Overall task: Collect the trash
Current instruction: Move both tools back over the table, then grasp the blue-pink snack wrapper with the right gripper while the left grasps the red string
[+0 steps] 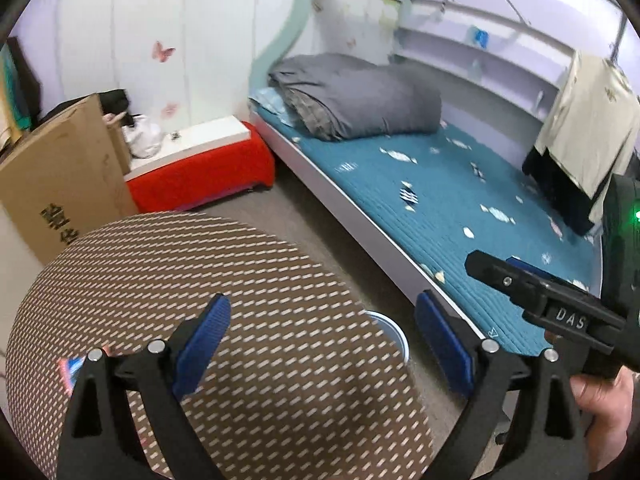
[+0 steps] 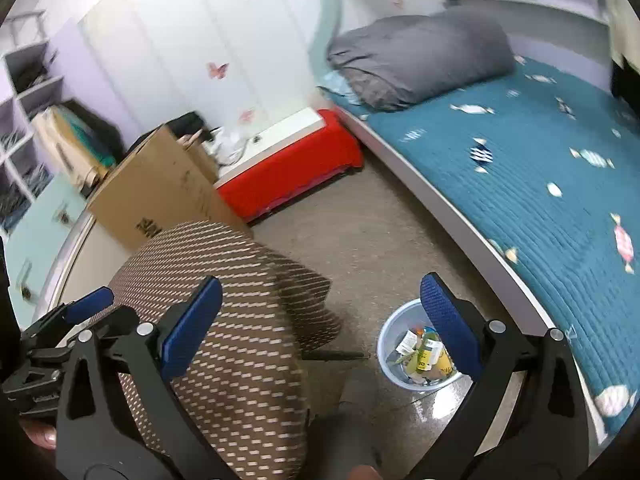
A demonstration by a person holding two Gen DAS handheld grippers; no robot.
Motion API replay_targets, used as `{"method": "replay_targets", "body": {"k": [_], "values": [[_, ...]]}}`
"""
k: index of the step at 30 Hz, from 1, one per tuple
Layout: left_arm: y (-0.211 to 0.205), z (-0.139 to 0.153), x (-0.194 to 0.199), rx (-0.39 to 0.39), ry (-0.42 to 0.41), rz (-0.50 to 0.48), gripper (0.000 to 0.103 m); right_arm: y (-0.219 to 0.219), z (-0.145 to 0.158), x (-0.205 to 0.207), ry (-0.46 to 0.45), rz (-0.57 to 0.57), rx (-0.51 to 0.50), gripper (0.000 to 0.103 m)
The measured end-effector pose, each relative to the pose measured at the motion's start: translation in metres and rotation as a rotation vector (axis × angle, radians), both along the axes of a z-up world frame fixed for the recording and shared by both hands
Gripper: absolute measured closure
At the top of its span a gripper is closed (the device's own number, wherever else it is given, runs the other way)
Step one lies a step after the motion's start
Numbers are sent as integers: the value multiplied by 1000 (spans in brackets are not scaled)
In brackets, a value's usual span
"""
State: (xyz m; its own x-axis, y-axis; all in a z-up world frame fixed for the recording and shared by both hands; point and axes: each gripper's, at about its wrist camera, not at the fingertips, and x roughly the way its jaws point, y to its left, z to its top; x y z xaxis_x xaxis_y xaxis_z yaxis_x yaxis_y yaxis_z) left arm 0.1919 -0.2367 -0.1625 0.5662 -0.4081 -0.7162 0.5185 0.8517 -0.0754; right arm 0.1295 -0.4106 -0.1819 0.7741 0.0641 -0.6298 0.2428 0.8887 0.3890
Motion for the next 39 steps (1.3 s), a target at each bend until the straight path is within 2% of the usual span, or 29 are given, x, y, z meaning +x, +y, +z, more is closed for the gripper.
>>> {"method": "replay_targets", "body": {"k": [5,9,13,16,19,22,26,31,34,35,37,39], "values": [[63,14,-14,-45,-37,98,10,56,20,14,-15,142,-68,6],[116,15,-23,-21,-90,205,9,105,27,28,-23,271,-128,6],[167,10,-25,-30,-81,307,9,153,21,47,-7,405,-167,6],[204,3,-27,-31,-69,376,9,192,11,66,21,529,-204,6],[233,-8,-29,-22,-48,416,9,242,-3,82,58,673,-317,6],[260,-20,-30,-8,-27,457,9,271,-13,93,54,764,-375,6],[283,-33,-27,3,-3,494,9,303,-27,119,74,870,-382,6],[290,-46,-22,31,22,497,9,338,-52,145,136,1005,-453,7],[291,-53,-16,43,40,489,9,353,-67,155,166,1066,-460,19],[291,-55,-14,45,46,486,9,355,-66,158,145,1079,-446,23],[290,-60,-7,47,62,480,9,355,-62,164,130,1077,-413,69],[286,-64,0,55,71,473,9,347,-60,169,147,1050,-366,70]]}}
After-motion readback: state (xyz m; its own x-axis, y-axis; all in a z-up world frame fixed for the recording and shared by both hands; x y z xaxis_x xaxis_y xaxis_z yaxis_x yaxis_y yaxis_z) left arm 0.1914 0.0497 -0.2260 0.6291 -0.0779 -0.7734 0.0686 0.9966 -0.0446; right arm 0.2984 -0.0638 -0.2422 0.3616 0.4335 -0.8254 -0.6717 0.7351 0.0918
